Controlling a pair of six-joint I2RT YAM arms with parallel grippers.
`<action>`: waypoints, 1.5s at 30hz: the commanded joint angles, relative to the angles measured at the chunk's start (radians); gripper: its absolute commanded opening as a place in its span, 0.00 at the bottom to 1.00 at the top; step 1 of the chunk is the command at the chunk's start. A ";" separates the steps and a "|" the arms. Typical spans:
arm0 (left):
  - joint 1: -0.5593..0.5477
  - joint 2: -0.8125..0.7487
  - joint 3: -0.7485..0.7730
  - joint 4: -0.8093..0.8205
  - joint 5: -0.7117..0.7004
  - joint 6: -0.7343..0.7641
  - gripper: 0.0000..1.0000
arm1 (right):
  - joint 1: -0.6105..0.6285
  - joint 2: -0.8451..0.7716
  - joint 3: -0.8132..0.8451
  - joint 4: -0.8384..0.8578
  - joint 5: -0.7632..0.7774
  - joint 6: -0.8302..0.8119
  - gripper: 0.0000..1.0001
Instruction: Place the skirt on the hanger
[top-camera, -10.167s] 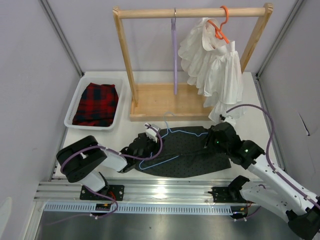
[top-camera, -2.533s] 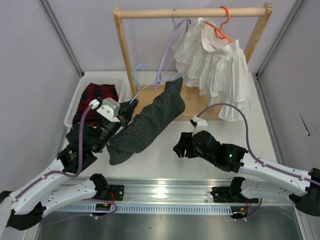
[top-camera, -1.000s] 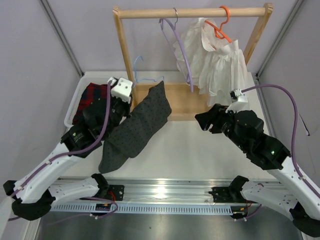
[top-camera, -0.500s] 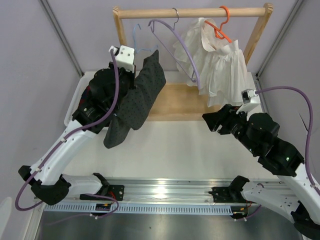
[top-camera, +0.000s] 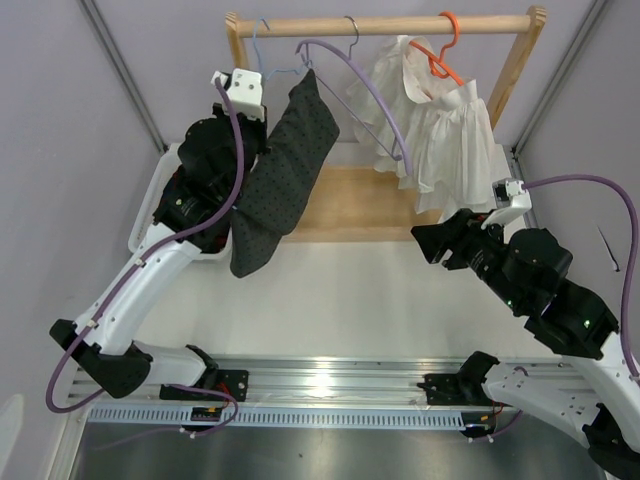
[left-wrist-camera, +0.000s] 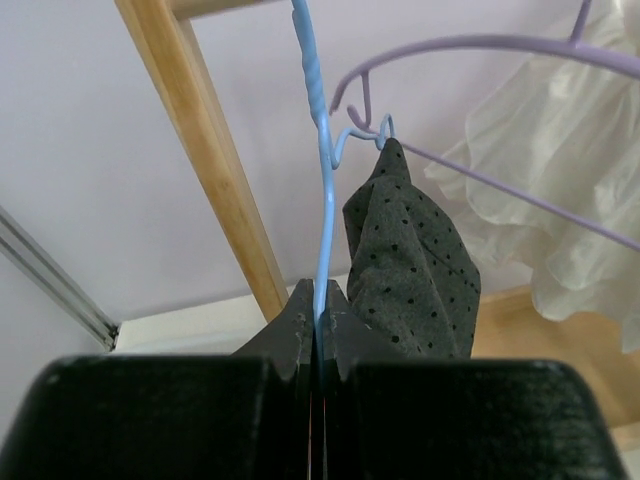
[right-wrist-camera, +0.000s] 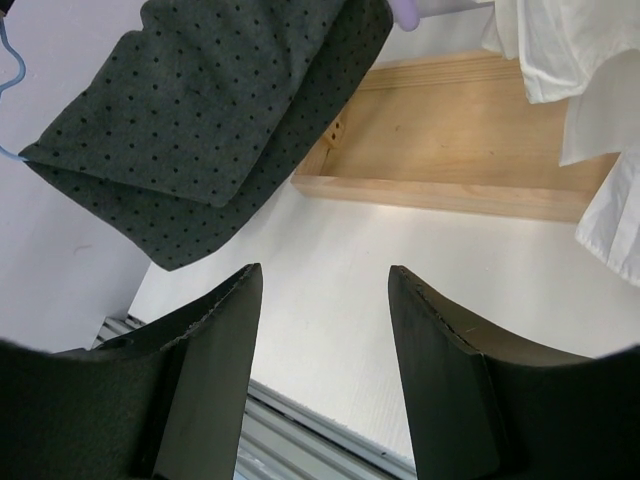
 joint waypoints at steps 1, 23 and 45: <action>0.025 -0.009 0.065 0.170 0.002 0.018 0.00 | -0.002 -0.012 0.036 0.001 0.017 -0.030 0.59; 0.134 0.146 0.152 0.193 0.036 -0.051 0.00 | -0.002 -0.035 0.021 -0.020 0.033 -0.030 0.59; 0.145 0.056 0.046 0.156 0.154 -0.104 0.43 | -0.004 -0.026 -0.028 0.012 0.024 -0.019 0.59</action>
